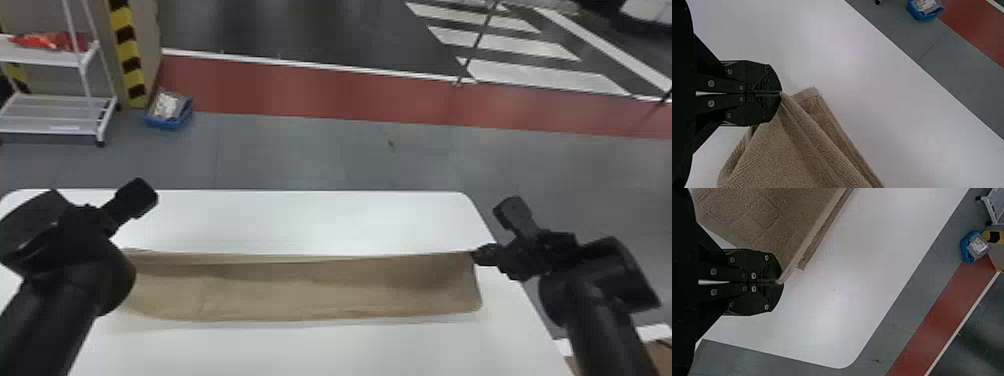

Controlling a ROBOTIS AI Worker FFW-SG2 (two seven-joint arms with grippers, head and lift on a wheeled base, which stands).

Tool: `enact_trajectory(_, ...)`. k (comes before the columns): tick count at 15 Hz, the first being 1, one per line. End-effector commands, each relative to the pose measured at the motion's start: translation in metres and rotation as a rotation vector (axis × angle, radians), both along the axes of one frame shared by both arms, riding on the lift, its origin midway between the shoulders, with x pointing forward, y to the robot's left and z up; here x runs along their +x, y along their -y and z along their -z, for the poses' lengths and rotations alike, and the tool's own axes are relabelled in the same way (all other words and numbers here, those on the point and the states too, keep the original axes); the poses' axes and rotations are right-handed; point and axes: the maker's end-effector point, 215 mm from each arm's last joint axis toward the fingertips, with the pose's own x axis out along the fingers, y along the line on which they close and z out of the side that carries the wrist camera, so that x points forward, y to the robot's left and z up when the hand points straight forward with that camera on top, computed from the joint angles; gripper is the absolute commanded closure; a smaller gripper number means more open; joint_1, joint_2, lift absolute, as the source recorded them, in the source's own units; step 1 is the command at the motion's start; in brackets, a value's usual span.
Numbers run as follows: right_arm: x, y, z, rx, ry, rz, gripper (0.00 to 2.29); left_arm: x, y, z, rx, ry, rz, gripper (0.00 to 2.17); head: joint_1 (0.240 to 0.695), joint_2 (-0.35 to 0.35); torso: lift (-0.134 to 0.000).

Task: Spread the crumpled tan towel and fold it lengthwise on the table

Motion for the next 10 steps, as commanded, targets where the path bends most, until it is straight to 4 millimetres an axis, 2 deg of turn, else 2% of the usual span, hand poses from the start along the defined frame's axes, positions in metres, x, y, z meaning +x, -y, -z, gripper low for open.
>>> enact_trajectory(1, 0.005, -0.012, 0.008, -0.007, -0.010, -0.015, 1.83, -0.002, 0.001, 0.003, 0.001, -0.005, 0.001, 1.83, 0.695, -0.249, 0.000)
enact_trajectory(3, 0.009, -0.016, 0.016, -0.039, -0.015, -0.001, 1.81, -0.003, 0.000, 0.006, 0.004, -0.009, 0.000, 1.83, 0.695, -0.242, 0.000)
enact_trajectory(4, 0.008, -0.016, 0.023, -0.054, -0.031, 0.018, 1.54, -0.003, 0.000, 0.005, 0.006, -0.007, -0.001, 1.83, 0.695, -0.238, 0.000)
enact_trajectory(5, 0.006, -0.014, 0.027, -0.058, -0.040, 0.035, 0.69, -0.002, -0.001, 0.005, 0.010, 0.001, -0.006, 1.72, 0.695, -0.236, 0.000)
enact_trajectory(6, 0.004, -0.010, 0.030, -0.067, -0.039, 0.076, 0.04, -0.002, -0.002, 0.007, 0.011, 0.004, -0.008, 1.56, 0.695, -0.233, 0.000)
enact_trajectory(7, 0.006, -0.013, 0.031, -0.067, -0.033, 0.080, 0.00, -0.005, -0.001, 0.009, 0.012, 0.000, -0.007, 1.30, 0.695, -0.234, 0.000)
enact_trajectory(9, 0.011, -0.009, 0.027, -0.063, -0.001, 0.110, 0.00, -0.004, -0.002, 0.010, 0.019, 0.010, -0.009, 0.44, 0.695, -0.235, 0.000)
enact_trajectory(10, 0.015, -0.007, 0.022, -0.061, 0.026, 0.130, 0.03, -0.006, -0.003, 0.011, 0.026, 0.013, -0.013, 0.19, 0.695, -0.234, 0.000)
